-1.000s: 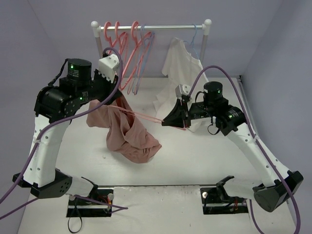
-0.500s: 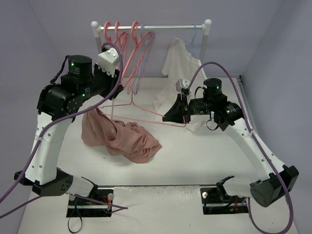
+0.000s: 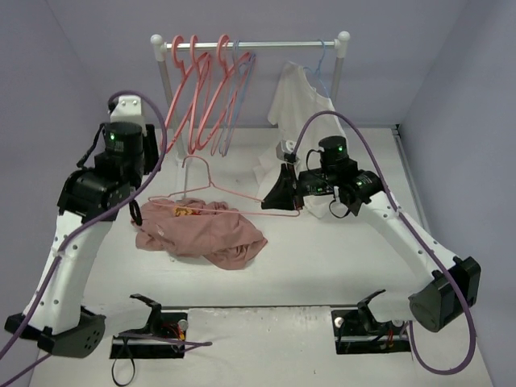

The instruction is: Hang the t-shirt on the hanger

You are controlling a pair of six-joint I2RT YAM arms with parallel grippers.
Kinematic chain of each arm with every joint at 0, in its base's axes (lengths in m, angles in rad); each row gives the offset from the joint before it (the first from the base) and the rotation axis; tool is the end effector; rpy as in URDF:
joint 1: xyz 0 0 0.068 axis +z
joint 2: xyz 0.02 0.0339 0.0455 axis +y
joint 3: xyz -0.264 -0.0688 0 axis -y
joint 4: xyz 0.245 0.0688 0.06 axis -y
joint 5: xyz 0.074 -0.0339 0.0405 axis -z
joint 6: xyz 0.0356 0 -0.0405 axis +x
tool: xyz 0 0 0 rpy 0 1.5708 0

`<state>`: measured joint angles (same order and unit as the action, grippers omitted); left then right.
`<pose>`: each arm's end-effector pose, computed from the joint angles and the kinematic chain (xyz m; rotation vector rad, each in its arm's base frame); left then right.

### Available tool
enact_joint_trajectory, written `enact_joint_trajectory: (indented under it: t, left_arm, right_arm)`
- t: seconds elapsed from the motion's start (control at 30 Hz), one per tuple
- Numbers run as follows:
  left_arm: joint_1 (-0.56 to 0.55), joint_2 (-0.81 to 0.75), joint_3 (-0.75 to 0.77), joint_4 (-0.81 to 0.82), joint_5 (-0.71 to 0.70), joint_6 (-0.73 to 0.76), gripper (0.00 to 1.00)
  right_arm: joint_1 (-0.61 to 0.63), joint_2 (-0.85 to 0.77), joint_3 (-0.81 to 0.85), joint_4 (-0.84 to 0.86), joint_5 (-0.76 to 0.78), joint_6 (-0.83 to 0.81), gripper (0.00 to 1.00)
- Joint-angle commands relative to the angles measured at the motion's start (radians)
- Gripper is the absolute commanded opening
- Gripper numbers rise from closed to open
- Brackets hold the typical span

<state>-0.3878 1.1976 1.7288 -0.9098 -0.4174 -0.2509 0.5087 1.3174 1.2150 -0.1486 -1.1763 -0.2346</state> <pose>0.1939 -0.0636 0.4958 -0.1421 1.9103 -0.0226 0.2361 0.1693 0.3819 -1.3766 1.2114 1.2486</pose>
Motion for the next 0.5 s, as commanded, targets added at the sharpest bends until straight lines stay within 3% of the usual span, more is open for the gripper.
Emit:
enact_joint_trajectory:
  t: [0.0, 0.2, 0.4, 0.47]
  left_arm:
    - [0.032, -0.145, -0.253, 0.037, -0.228, -0.19, 0.46]
    - [0.219, -0.188, -0.537, 0.12, -0.04, -0.206, 0.46]
    - [0.515, -0.162, -0.787, 0.389, 0.209, -0.144, 0.45]
    - [0.549, -0.132, -0.844, 0.488, 0.253, -0.122, 0.45]
  right_arm:
    - [0.072, 0.026, -0.016, 0.118, 0.062, 0.027, 0.0]
    - [0.076, 0.007, -0.07, 0.165, 0.152, 0.067, 0.0]
    - [0.06, -0.075, -0.105, 0.17, 0.225, 0.101, 0.0]
    - [0.055, -0.105, -0.119, 0.17, 0.231, 0.111, 0.0]
